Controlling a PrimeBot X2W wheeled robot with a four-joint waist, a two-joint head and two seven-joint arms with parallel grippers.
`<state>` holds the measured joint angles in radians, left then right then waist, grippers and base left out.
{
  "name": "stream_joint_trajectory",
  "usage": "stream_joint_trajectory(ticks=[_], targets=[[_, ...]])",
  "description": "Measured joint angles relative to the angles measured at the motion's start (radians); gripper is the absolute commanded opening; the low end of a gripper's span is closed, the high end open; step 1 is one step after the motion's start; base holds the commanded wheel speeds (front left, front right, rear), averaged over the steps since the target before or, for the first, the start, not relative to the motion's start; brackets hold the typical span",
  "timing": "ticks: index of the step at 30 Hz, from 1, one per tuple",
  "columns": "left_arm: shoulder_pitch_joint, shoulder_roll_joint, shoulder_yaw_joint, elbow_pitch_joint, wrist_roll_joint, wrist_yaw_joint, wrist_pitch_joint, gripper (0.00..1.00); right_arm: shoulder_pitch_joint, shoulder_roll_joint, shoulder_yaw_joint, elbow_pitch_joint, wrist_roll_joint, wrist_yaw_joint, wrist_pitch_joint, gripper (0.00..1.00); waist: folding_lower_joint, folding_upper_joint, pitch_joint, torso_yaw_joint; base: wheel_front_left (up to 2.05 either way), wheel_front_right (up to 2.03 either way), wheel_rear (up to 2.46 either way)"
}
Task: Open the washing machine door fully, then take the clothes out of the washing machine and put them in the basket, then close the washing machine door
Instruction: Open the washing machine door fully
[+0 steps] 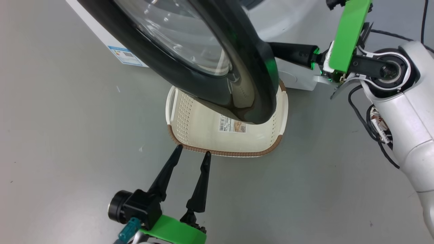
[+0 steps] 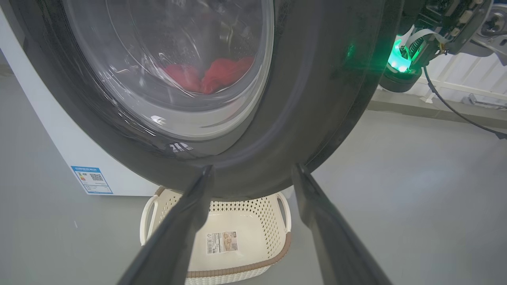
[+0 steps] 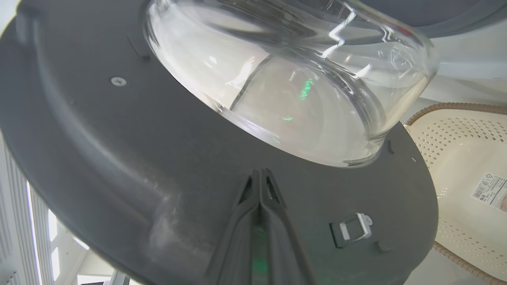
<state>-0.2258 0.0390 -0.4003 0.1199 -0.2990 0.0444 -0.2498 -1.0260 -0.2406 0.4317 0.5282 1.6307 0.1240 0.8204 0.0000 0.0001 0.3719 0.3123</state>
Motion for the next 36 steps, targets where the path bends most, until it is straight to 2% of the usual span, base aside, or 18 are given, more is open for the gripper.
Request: stream_joint_trajectory(ticks=[4, 5, 6, 8, 19, 31, 36], targets=[[0.001, 0.0, 0.0, 0.0, 0.0, 0.0, 0.0, 1.0, 0.003, 0.0, 0.002, -0.001, -0.018, 0.0, -0.004, 0.02, 0.0, 0.0, -0.002, -0.001, 0.0, 0.0, 0.0], [0.001, 0.0, 0.0, 0.0, 0.0, 0.0, 0.0, 1.0, 0.003, 0.0, 0.002, 0.0, -0.029, 0.0, -0.014, 0.35, 0.0, 0.0, -0.003, -0.001, 0.0, 0.0, 0.0], [0.001, 0.0, 0.001, 0.0, 0.0, 0.0, 0.0, 1.0, 0.004, 0.0, 0.002, 0.0, -0.033, 0.0, -0.022, 0.44, 0.0, 0.0, -0.003, -0.002, 0.0, 0.0, 0.0], [0.001, 0.0, 0.002, 0.001, 0.0, 0.0, 0.0, 1.0, 0.012, -0.004, -0.002, 0.002, -0.041, 0.0, -0.042, 1.0, 0.0, 0.0, -0.005, -0.004, 0.0, 0.0, 0.0], [0.001, 0.0, 0.016, 0.011, 0.007, -0.002, 0.0, 1.0, 0.067, -0.048, -0.034, 0.004, -0.093, 0.0, -0.152, 1.0, 0.0, 0.0, 0.002, -0.025, 0.0, 0.0, 0.0], [0.0, 0.0, 0.043, 0.023, 0.027, -0.011, 0.0, 1.0, 0.192, -0.129, -0.022, -0.02, -0.176, 0.0, -0.323, 1.0, 0.0, 0.0, -0.003, -0.062, 0.0, 0.0, 0.0], [0.0, 0.0, 0.054, 0.024, 0.027, -0.011, 0.0, 1.0, 0.267, -0.17, 0.001, -0.051, -0.22, 0.0, -0.429, 1.0, 0.0, 0.0, -0.005, -0.077, 0.0, 0.0, 0.0]])
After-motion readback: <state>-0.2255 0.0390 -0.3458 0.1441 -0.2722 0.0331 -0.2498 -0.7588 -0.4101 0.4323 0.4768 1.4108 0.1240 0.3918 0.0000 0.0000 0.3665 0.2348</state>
